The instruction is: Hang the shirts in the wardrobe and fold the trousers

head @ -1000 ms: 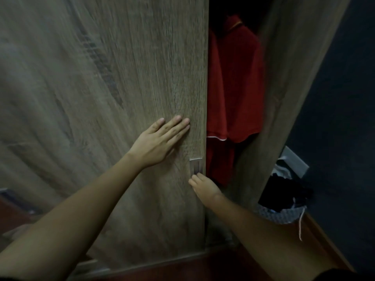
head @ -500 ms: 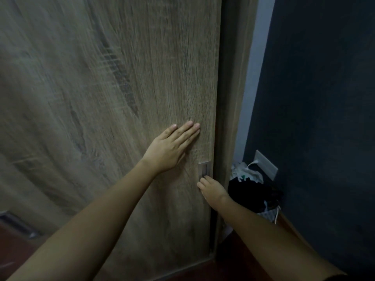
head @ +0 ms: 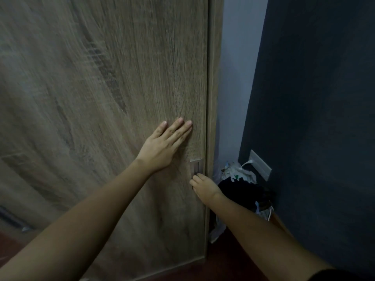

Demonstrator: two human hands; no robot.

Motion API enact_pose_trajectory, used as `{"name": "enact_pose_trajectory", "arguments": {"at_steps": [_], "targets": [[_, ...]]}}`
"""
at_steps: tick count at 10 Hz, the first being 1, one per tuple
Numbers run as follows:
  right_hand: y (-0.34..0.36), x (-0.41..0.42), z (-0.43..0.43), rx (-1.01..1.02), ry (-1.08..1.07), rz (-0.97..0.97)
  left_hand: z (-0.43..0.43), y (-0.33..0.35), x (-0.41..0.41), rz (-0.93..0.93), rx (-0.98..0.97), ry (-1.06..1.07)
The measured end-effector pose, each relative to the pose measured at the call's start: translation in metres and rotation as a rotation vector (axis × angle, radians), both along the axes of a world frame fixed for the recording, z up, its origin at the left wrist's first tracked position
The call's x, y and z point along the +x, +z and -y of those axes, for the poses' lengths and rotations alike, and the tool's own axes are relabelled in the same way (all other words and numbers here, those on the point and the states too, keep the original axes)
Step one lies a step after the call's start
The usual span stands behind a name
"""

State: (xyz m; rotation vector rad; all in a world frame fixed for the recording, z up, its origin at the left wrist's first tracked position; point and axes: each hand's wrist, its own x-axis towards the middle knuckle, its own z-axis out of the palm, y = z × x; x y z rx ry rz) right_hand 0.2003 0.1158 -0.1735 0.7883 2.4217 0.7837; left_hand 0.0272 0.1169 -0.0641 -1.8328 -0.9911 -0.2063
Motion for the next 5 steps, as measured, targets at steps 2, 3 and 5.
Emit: {"name": "enact_pose_trajectory", "arguments": {"at_steps": [2, 3, 5], "targets": [[0.006, -0.001, 0.003, -0.067, -0.050, -0.072, 0.014, 0.005, 0.010, 0.061, -0.035, 0.004], [0.010, 0.004, 0.012, -0.128, -0.099, -0.109, 0.027, 0.006, 0.006, 0.133, -0.088, 0.011], [0.008, 0.016, 0.063, -0.348, -0.268, -0.331, 0.099, -0.041, -0.035, 0.258, -0.284, 0.152]]}}
